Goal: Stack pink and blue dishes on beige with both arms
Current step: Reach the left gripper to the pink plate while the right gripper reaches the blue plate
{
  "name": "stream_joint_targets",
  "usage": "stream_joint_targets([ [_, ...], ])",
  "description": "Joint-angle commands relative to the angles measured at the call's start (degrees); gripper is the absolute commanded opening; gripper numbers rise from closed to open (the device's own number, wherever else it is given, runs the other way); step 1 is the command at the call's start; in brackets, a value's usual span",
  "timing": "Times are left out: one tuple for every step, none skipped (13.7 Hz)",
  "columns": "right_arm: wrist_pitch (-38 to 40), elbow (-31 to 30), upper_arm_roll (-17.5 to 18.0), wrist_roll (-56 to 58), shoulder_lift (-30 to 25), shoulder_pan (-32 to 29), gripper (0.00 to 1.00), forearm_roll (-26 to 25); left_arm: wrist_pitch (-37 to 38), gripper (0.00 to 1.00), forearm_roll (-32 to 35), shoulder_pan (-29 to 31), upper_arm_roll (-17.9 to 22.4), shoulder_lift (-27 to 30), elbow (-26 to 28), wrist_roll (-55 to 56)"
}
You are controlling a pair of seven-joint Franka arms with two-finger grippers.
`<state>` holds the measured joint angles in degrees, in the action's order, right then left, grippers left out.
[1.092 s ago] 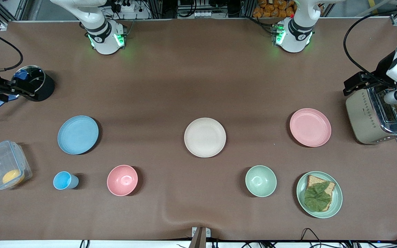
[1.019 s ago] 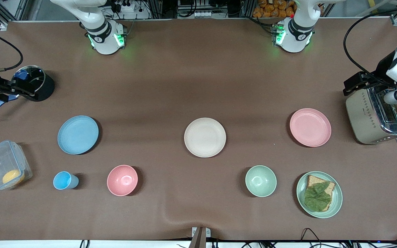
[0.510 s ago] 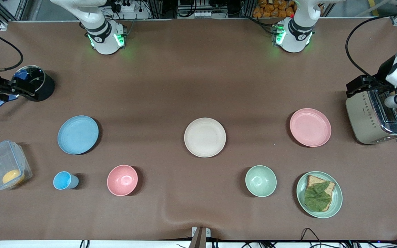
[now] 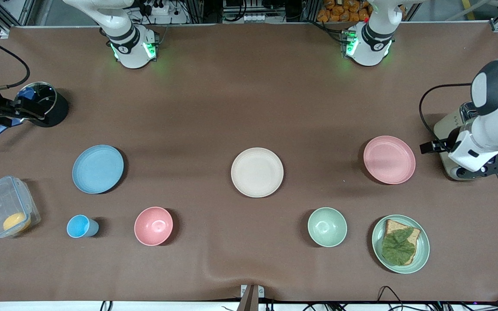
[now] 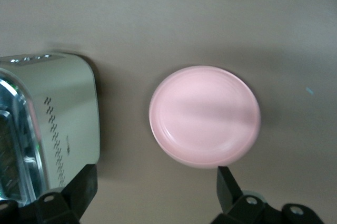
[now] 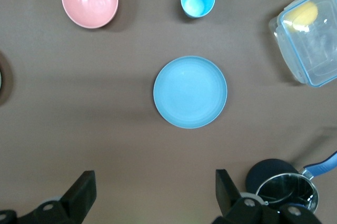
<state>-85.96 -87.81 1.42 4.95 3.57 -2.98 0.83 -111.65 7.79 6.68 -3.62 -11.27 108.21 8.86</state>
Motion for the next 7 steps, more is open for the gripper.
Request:
stream_joint_targets([
  [0.7, -0.7, 0.5, 0.0, -0.3, 1.0, 1.00, -0.8, -11.9, 1.00, 0.9, 3.1, -0.6, 3.5, 12.1, -0.4],
  [0.8, -0.7, 0.5, 0.3, 0.3, 1.0, 1.00, -0.8, -15.5, 1.00, 0.8, 4.6, -0.6, 2.5, 14.5, -0.3],
  [0.8, -0.7, 0.5, 0.3, 1.0, 1.0, 1.00, -0.8, -18.7, 1.00, 0.8, 6.1, -0.6, 1.8, 16.5, -0.3],
  [0.9, -0.8, 0.5, 0.4, 1.6, 0.8, 1.00, -0.8, -22.8, 1.00, 0.8, 7.4, -0.7, 0.9, 18.6, -0.3],
  [1.7, -0.7, 0.5, 0.4, 3.4, 0.8, 1.00, -0.7, -27.1, 1.00, 0.8, 7.6, -0.6, 0.1, 20.5, -0.3],
  [3.0, -0.5, 0.5, 0.3, 4.1, 0.4, 1.00, -0.7, -29.6, 1.00, 0.8, 7.6, -0.6, -0.5, 21.9, -0.3],
  [3.5, -0.6, 0.4, 0.2, 4.6, 0.1, 1.00, -0.5, -30.0, 1.00, 0.8, 7.6, -0.6, -1.0, 22.1, 0.1],
])
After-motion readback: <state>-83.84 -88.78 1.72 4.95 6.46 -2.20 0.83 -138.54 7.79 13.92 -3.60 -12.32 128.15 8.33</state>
